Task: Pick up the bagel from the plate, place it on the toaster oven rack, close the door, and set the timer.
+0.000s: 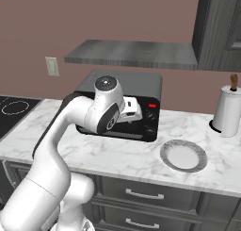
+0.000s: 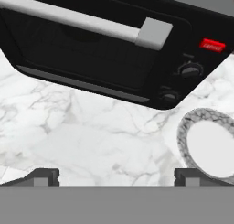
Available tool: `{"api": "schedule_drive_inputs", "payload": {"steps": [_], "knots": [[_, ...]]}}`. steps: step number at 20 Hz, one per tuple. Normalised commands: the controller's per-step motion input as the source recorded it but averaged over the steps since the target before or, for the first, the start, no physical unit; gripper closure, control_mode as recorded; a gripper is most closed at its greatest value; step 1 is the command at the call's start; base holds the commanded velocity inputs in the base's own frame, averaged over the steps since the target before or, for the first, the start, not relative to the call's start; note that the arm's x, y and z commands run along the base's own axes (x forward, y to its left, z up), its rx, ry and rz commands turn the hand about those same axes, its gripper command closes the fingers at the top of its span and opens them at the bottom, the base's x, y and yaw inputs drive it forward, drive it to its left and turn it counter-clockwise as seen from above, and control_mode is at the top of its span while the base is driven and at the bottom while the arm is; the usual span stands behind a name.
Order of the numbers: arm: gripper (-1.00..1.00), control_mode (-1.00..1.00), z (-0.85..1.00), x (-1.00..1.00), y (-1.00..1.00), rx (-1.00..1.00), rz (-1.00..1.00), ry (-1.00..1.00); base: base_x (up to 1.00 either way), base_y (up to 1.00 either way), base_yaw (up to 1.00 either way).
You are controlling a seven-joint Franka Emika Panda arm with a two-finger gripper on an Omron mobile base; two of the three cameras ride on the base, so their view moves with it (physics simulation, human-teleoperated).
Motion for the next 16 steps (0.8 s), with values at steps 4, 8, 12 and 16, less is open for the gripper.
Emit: {"api": "schedule_drive_inputs", "payload": {"steps": [4,8,12,16], "knots": [[-1.00,-1.00,-0.26,0.51,-0.01,0.03,0.00,0.00,0.00,0.00,0.00],[-1.00,-1.00,-0.15,0.47,-0.06,0.01,0.00,0.00,0.00,0.00,0.00],[-1.00,-1.00,-0.08,0.49,-0.05,0.00,0.00,0.00,0.00,0.00,0.00],[-1.00,-1.00,-0.04,0.46,-0.15,0.00,-0.01,0.00,0.00,0.00,0.00]]}}
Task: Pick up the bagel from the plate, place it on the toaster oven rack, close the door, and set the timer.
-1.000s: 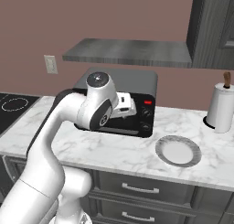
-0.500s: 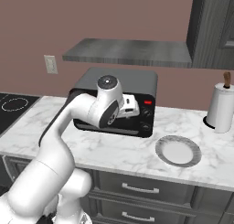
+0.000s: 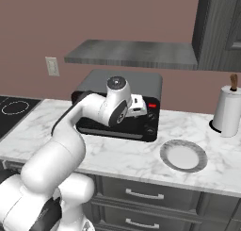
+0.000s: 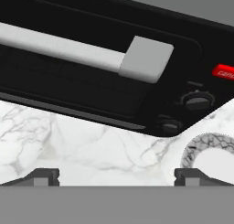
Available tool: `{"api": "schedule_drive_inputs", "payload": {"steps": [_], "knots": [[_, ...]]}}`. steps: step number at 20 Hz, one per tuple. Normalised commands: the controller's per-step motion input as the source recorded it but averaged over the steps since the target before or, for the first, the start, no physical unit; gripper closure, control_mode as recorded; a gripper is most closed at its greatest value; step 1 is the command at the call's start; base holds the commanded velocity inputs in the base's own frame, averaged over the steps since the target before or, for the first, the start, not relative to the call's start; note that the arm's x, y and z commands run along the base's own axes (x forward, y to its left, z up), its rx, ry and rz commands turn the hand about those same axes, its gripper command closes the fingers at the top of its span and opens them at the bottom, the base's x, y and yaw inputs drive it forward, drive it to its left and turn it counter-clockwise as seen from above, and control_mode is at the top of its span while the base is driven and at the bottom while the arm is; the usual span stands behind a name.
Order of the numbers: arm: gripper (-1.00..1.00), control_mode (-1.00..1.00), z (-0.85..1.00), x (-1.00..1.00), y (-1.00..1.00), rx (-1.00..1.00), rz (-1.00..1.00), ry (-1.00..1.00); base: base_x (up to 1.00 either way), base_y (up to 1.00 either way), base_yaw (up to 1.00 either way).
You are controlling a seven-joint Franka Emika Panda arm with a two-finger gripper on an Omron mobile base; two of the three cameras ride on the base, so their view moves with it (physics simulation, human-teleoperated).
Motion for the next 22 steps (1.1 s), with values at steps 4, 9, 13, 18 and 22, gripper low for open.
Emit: {"api": "schedule_drive_inputs", "payload": {"steps": [4,9,13,18,22], "knots": [[-1.00,-1.00,-0.04,0.24,-0.31,0.00,-0.05,0.00,0.00,0.00,0.00],[-1.00,-1.00,-0.10,0.35,-0.28,0.00,-0.05,0.00,0.00,0.00,0.00],[-1.00,-1.00,-0.18,0.40,-0.31,0.00,-0.05,0.00,0.00,0.00,0.00],[-1.00,-1.00,-0.25,0.32,-0.31,0.00,-0.05,0.00,0.00,0.00,0.00],[-1.00,-1.00,-0.09,0.39,-0.27,0.02,-0.03,0.00,0.00,0.00,0.00]]}}
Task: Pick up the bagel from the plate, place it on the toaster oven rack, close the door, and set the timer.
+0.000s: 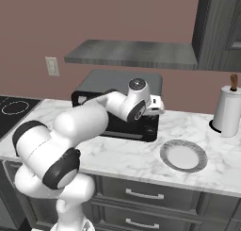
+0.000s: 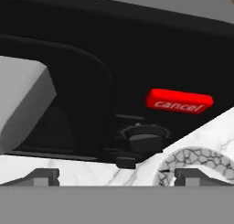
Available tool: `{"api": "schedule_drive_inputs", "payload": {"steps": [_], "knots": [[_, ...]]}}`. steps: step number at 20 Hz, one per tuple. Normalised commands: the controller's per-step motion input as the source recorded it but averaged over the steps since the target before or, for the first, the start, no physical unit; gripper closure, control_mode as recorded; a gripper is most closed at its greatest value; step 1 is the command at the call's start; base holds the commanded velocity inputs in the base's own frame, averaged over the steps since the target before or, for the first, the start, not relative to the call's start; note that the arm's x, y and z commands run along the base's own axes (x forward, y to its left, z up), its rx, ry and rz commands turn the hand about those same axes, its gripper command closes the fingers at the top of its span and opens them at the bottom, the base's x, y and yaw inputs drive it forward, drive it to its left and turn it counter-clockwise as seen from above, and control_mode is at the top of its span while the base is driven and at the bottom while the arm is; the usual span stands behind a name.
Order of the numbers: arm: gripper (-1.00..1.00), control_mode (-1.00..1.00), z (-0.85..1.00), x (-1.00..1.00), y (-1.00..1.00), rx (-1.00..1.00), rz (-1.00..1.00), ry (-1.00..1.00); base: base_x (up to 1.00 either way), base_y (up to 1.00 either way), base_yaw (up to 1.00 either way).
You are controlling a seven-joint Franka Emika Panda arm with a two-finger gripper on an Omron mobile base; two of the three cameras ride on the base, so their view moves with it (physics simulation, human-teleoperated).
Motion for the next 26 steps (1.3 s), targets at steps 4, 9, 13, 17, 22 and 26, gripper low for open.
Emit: {"api": "schedule_drive_inputs", "payload": {"steps": [4,9,13,17,22,26], "knots": [[-1.00,-1.00,-0.02,0.45,-0.25,0.04,-0.03,0.00,0.00,0.00,0.00],[-1.00,-1.00,-0.08,0.40,-0.21,0.04,-0.02,0.00,0.00,0.00,0.00],[-1.00,-1.00,-0.07,0.26,-0.16,0.03,-0.02,0.00,0.00,0.00,0.00],[-1.00,-1.00,0.00,-0.15,-0.29,0.00,-0.03,-0.19,0.00,0.00,0.00],[-1.00,-1.00,-0.13,-0.28,-0.12,0.00,-0.02,-0.28,0.00,0.00,0.00],[-1.00,-1.00,-0.62,-0.27,0.00,0.00,-0.01,-0.26,0.00,0.00,0.00]]}}
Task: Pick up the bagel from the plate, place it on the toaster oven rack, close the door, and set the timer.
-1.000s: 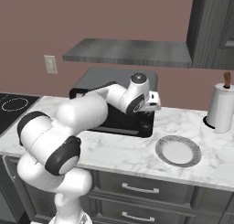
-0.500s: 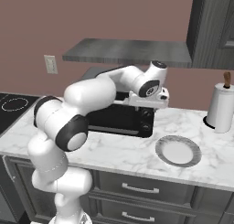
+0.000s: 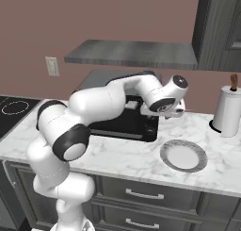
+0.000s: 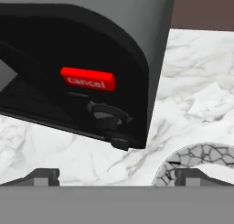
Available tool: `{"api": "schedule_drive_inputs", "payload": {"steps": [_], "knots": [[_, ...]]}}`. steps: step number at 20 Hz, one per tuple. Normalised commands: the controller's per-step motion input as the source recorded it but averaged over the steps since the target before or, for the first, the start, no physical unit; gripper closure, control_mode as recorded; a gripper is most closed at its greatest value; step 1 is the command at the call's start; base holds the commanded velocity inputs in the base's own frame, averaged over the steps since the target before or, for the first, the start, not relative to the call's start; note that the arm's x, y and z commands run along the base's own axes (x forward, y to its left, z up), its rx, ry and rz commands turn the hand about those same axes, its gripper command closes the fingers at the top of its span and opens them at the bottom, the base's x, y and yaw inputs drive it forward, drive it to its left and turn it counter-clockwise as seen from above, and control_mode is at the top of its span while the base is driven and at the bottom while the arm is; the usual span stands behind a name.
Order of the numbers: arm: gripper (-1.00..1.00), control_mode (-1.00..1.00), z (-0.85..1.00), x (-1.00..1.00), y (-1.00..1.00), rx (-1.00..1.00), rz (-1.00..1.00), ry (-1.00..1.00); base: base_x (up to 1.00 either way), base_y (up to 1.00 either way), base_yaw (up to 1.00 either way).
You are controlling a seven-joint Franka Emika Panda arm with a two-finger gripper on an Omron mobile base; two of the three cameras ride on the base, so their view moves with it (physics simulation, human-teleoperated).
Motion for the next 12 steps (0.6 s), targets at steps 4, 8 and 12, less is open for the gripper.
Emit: {"api": "schedule_drive_inputs", "payload": {"steps": [4,8,12], "knots": [[-1.00,-1.00,-0.43,-0.03,0.00,0.00,-0.03,-0.17,0.00,0.00,0.00],[-1.00,-1.00,-0.02,0.18,0.00,0.03,-0.03,-0.08,0.00,0.00,0.00],[-1.00,-1.00,0.28,0.18,0.00,0.06,-0.01,-0.04,0.00,0.00,0.00]]}}
